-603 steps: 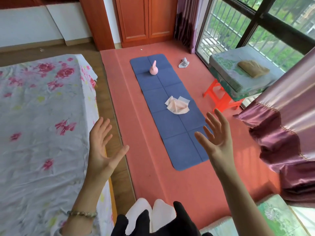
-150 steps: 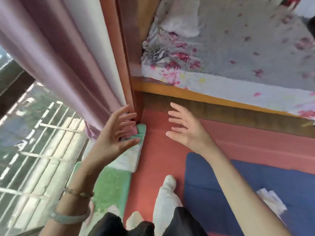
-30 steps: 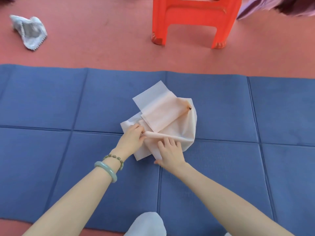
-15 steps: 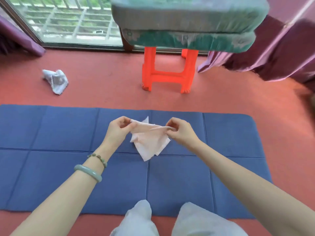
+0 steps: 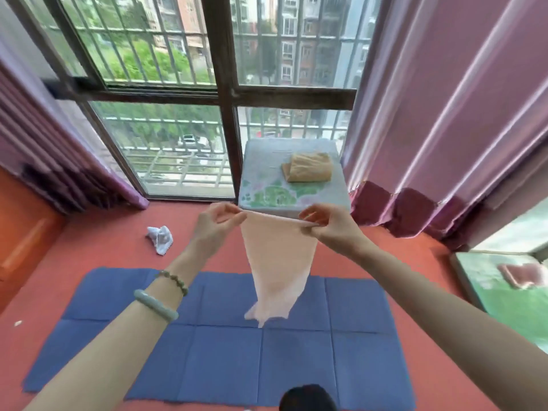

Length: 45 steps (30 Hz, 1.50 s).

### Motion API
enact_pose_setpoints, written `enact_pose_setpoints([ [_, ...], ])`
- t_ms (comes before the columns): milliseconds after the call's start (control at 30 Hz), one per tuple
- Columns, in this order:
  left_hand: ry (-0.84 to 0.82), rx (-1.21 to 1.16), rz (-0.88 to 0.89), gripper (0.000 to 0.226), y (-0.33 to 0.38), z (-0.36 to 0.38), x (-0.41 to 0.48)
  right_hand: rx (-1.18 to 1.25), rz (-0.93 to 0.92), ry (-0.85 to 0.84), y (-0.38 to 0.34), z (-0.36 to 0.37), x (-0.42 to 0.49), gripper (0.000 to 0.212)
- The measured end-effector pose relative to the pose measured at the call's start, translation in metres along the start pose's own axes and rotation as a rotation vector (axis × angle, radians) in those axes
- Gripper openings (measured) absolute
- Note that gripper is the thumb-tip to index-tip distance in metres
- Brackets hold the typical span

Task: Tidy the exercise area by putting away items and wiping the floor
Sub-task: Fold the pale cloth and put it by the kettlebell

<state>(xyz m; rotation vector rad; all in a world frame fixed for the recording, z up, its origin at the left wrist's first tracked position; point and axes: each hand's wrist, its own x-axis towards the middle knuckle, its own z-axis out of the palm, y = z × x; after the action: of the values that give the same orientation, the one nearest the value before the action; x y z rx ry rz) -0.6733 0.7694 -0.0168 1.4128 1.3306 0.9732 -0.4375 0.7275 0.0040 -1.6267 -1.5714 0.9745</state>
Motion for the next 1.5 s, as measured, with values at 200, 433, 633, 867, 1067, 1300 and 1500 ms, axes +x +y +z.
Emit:
enact_pose_setpoints([
  [200,-0.081,-0.152,0.115,0.007,0.089,-0.016,-0.027,-0.002,-0.077,0.022,-0.098,-0.046,-0.033,0.03],
  [433,-0.141,-0.455,0.113,0.069,0.1,-0.014,-0.049,0.216,-0.027,0.031,-0.155,-0.062,-0.064,0.017],
  [633,-0.507,-0.27,-0.118,0.148,-0.003,0.026,-0.085,0.288,-0.057,0.076,-0.179,-0.072,-0.076,0.035],
  [867,-0.743,0.055,-0.243,0.126,-0.075,0.086,-0.105,0.404,-0.095,0.235,-0.223,-0.114,-0.086,0.042],
  [1067,-0.714,0.029,-0.332,0.05,-0.051,0.11,-0.097,0.412,-0.118,0.5,-0.224,-0.165,-0.061,0.039],
  [1300,-0.682,0.085,-0.373,0.015,-0.046,0.081,-0.105,0.132,0.224,0.8,-0.075,-0.212,-0.005,0.035],
  [1500,-0.707,-0.175,-0.393,0.037,-0.006,0.07,-0.088,-0.024,0.34,0.519,0.041,-0.137,-0.011,0.035],
])
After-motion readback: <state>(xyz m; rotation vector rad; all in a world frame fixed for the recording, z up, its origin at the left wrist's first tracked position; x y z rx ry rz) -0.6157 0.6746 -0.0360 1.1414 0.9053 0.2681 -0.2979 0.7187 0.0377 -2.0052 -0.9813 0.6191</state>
